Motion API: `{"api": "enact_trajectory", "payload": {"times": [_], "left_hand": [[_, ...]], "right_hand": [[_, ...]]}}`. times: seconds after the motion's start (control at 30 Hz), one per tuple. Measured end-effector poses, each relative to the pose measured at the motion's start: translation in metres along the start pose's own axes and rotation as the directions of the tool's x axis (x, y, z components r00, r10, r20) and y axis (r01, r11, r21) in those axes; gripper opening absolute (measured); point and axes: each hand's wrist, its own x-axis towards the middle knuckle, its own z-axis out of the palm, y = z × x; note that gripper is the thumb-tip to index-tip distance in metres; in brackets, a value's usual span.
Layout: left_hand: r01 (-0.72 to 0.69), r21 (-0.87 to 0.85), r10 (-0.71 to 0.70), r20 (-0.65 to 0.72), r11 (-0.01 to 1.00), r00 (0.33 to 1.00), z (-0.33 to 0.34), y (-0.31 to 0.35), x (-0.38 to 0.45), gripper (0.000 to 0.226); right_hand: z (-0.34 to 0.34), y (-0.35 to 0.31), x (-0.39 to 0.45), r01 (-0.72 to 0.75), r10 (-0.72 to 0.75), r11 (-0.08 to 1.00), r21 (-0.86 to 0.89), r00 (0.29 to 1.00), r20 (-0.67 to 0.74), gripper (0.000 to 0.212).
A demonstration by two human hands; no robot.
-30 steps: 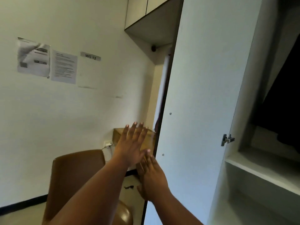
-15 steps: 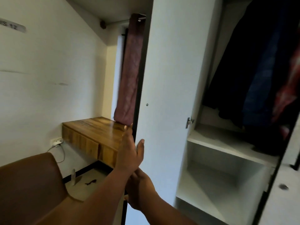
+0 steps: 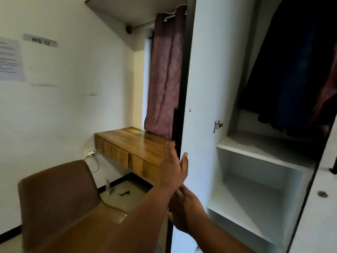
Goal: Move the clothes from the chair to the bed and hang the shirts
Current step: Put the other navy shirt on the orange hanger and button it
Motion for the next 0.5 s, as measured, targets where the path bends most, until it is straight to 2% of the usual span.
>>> {"api": "enact_trajectory", "payload": {"times": [0.07, 0.13, 0.23, 0.33, 0.4, 0.5], "left_hand": [[0.0, 0.034, 0.0, 0.006, 0.999, 1.0, 0.013, 0.029, -0.017, 0.059], [-0.019, 0.072, 0.017, 0.021, 0.997, 1.0, 0.03, 0.06, -0.031, 0.062], [-0.08, 0.101, 0.077, 0.036, 0.992, 0.996, 0.063, 0.111, -0.049, 0.059], [-0.098, 0.085, 0.093, 0.06, 0.992, 0.994, 0.099, 0.159, -0.061, 0.076], [-0.057, 0.059, 0.05, 0.123, 0.997, 0.991, 0.124, 0.187, -0.067, 0.09], [-0.047, 0.06, 0.039, 0.129, 0.997, 0.991, 0.158, 0.215, -0.069, 0.108]], "right_hand": [[-0.001, 0.01, -0.035, -0.008, 0.003, 0.999, 0.049, 0.995, 0.101, 0.063], [0.0, 0.023, -0.074, -0.032, 0.029, 0.999, 0.04, 0.997, 0.073, 0.064], [0.007, 0.05, -0.137, -0.005, 0.002, 1.0, 0.027, 0.994, 0.105, 0.065], [0.019, 0.077, -0.183, -0.038, 0.029, 0.997, 0.061, 0.991, 0.133, 0.068], [0.035, 0.09, -0.207, -0.083, 0.072, 0.996, 0.037, 0.967, 0.243, 0.073], [0.06, 0.106, -0.234, -0.151, 0.142, 0.989, -0.002, 0.923, 0.358, 0.079]]}}
